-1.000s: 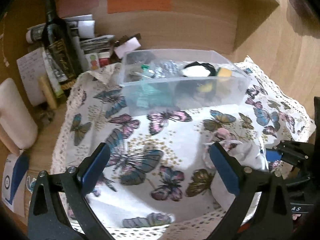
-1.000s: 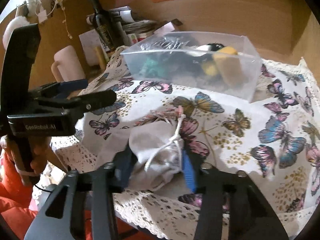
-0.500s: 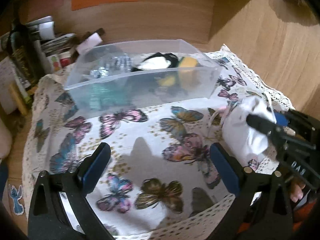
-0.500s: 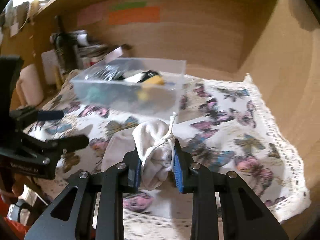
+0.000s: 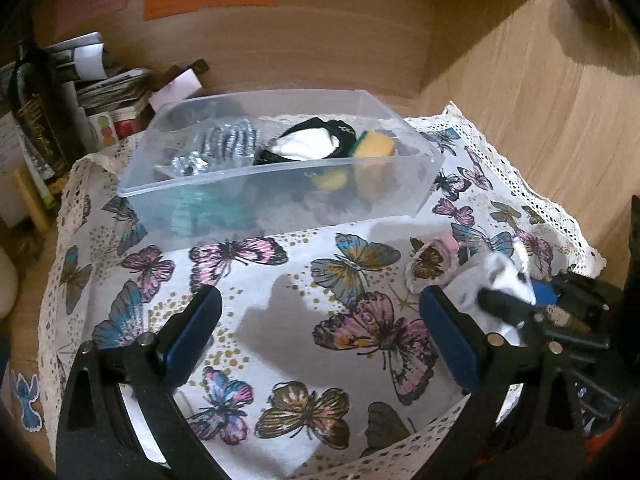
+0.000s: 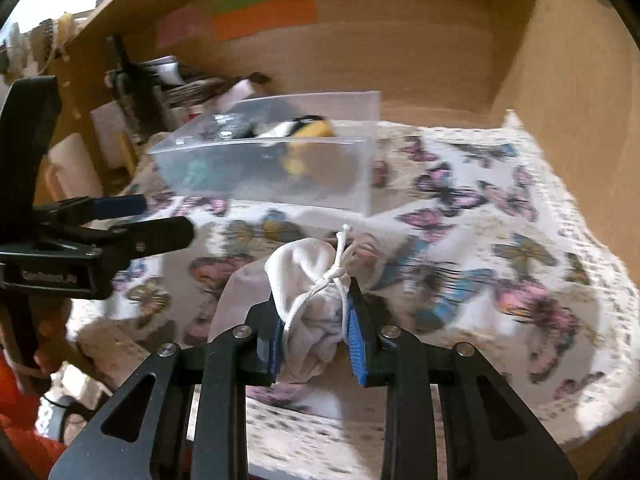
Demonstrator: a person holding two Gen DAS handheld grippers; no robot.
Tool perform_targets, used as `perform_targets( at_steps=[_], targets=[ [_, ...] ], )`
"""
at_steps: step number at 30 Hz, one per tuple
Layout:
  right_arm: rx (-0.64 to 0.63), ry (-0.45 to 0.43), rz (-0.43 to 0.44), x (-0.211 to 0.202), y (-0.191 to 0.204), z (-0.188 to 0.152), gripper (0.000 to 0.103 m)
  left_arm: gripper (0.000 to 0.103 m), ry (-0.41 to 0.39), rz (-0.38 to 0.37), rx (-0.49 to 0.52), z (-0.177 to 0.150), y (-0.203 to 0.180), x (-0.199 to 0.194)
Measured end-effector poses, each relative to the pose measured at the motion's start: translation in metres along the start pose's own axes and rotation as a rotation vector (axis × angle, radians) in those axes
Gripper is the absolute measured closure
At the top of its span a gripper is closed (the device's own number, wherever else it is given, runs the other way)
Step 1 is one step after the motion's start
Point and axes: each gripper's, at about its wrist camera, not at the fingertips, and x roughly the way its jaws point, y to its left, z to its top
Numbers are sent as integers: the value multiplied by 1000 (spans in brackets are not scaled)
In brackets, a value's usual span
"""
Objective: Organize soft objects
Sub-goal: 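Carry the pouch into the clear box and open the right tool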
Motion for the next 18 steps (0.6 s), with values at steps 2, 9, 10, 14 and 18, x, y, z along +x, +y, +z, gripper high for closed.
perform_targets(
  at_steps=[2,9,10,14,18],
  targets=[
    [-32,9,22,5,12,0,79,2,-1,1,2,1,2,-1],
    [-18,21,19,6,10,-7,79,40,102,-88,70,20,-10,28],
    [-11,23,19,7,8,-7,79,46,121,-106,84,23,-15,34],
    [-5,25,12,7,6,-11,79,51,155,-147,163,31,-41,52],
    [-9,24,12,8,6,-11,79,60,210,-163,208,32,-60,73]
  ],
)
